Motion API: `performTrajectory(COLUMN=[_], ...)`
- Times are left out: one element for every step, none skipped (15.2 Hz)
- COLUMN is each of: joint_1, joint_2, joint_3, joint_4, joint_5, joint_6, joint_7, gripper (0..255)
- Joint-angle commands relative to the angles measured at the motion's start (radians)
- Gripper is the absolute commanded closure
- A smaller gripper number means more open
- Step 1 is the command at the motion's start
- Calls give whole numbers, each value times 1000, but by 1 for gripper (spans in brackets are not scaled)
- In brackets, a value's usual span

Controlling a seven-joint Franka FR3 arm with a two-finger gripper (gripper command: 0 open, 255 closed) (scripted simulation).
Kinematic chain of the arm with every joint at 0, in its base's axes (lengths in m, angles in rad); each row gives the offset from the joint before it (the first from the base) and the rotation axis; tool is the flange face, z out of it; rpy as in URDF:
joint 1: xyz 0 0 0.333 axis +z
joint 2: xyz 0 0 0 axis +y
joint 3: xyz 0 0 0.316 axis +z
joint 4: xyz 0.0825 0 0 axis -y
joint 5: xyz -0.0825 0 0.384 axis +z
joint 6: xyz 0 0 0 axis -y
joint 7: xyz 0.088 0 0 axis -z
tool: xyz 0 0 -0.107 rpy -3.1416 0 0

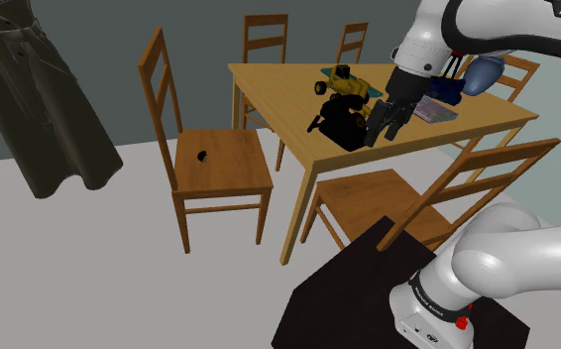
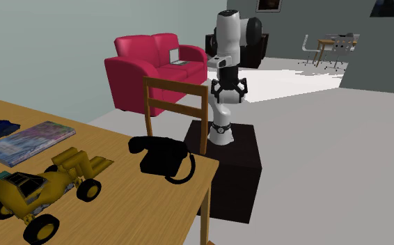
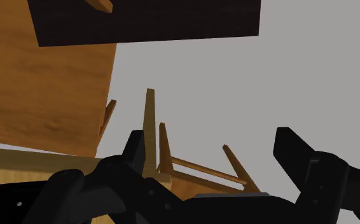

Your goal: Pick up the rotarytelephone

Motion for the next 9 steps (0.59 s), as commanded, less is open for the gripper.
performTrajectory(joint_1=[0, 4, 9, 14, 19, 26, 33, 41, 49], joint_2=[0, 8, 18, 30, 46, 63, 83, 105, 129], joint_3=[0, -29, -59, -88, -118, -147, -176, -204, -233], joint_4=[0, -1, 1, 4, 10, 18, 29, 41, 56], joint_5=[0, -22, -45, -66, -86, -105, -122, -138, -151], joint_6=[0, 10, 22, 34, 47, 60, 74, 88, 102], joint_7=[0, -63, -125, -187, -249, -311, -372, -433, -495], gripper=[0, 0, 0, 0, 0, 0, 0, 0, 0])
